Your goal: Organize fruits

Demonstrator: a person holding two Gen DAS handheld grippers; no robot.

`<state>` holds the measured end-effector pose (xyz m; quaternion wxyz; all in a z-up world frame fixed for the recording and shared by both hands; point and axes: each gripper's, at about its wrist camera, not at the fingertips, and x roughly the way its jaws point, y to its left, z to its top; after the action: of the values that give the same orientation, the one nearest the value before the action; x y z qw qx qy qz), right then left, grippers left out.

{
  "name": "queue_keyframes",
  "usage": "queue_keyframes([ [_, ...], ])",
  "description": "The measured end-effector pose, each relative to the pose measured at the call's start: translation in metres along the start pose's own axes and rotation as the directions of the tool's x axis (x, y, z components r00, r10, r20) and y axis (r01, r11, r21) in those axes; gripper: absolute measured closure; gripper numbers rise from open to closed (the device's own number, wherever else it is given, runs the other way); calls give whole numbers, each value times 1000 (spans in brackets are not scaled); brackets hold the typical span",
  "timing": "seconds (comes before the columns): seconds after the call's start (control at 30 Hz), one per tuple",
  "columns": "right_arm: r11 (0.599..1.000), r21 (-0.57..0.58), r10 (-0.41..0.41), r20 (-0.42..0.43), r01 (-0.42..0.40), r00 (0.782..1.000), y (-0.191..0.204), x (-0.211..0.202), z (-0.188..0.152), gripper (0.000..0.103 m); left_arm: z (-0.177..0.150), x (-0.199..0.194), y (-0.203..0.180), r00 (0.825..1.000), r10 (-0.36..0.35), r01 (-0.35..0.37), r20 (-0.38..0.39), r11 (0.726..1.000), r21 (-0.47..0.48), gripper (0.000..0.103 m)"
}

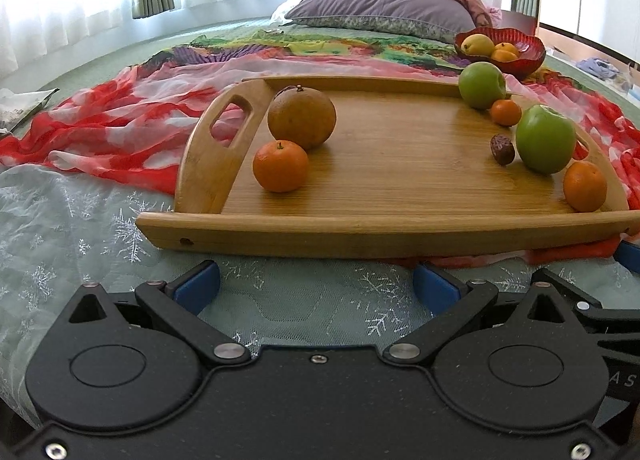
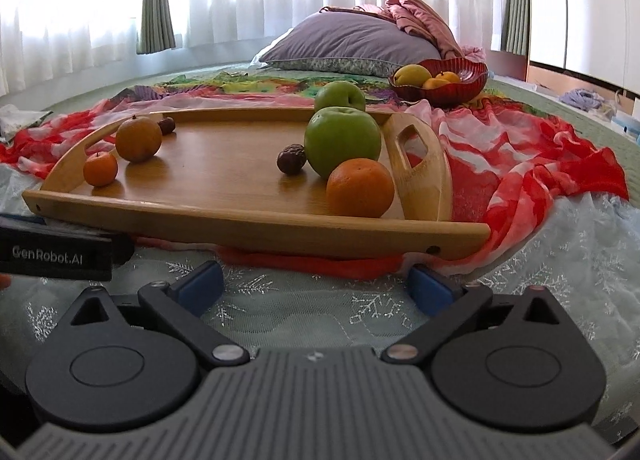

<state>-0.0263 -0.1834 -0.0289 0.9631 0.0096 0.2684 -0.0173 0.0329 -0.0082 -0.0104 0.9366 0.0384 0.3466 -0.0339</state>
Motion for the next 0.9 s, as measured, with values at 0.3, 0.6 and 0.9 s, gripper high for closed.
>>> queue_keyframes([
  [0.3,1000,-15,-2,-3,2,1000,2,1,-1,0,0,1,0,1000,1,-1,-1,1000,4,0],
  [0.6,999,-32,-5,-8,5,1000,3,2,0,0,1,4,2,1000,-5,5,-11,1000,-10,0],
  [0.9,999,-33,-7,-12,6,1000,3,3,1,0,2,4,3,1000,-3,3,-18,1000,-15,0],
])
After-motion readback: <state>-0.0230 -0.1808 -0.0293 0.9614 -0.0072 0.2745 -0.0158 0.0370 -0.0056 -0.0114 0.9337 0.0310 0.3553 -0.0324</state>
